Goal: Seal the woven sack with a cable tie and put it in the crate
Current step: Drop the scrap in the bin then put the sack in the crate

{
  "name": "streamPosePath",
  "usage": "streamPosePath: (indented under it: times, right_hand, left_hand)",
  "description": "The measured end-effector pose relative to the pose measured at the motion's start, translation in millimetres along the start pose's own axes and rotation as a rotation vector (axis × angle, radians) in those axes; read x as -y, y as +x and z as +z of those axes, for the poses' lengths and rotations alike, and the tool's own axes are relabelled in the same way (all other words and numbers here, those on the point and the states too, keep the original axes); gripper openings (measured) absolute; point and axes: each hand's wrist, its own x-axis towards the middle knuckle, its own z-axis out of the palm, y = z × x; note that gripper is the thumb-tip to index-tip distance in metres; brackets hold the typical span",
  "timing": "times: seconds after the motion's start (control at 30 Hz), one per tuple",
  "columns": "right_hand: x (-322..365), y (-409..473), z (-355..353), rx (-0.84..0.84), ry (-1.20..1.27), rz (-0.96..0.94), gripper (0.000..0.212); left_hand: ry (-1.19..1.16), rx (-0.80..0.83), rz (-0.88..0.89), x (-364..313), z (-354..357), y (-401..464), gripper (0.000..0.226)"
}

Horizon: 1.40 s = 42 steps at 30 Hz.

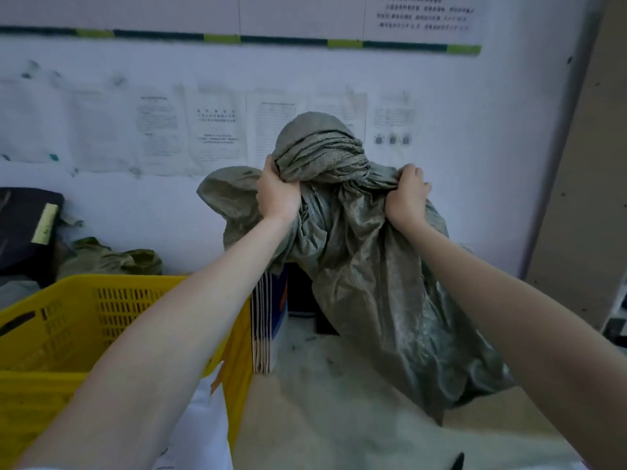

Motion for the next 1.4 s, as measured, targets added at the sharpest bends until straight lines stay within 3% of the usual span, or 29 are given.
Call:
streamPosePath:
  times: [0.4,0.67,1.0,1.1,1.23,1.4]
  right_hand:
    - [81.2,13.9,9.5,-0.120,0.270,-0.108,0.046]
    - [167.8,-6.4,50.1,-0.086,0.406,-0.144,0.045]
    - [274.7,-38.6,133.3,0.038,0.475,-0.226,0.046]
    - [301.2,-37.9,147.7,0.037,0.458,-0.240,0.045]
    - [328.3,-30.6,159.4,0.031,0.444,-0.278,0.045]
    - [357.2,-28.9,178.8,0.049,0.523,-0.273,0.044]
  left_hand:
    - [-0.220,-0.189,0.175,-35.5,-62.4,20.7,0.015]
    - [-0.115,-0.339,0.211,-28.5,-147.1,50.1,0.020]
    - [-0.161,-0.346,0.179,16.5,-270.7,91.5,0.021]
    - [-0.066,-0.362,0.147,31.0,-295.8,102.8,0.024]
    - [-0.200,-0.403,0.149,29.9,-312.6,116.0,0.033]
    - [-0.106,-0.404,0.205,29.0,-340.9,135.8,0.022]
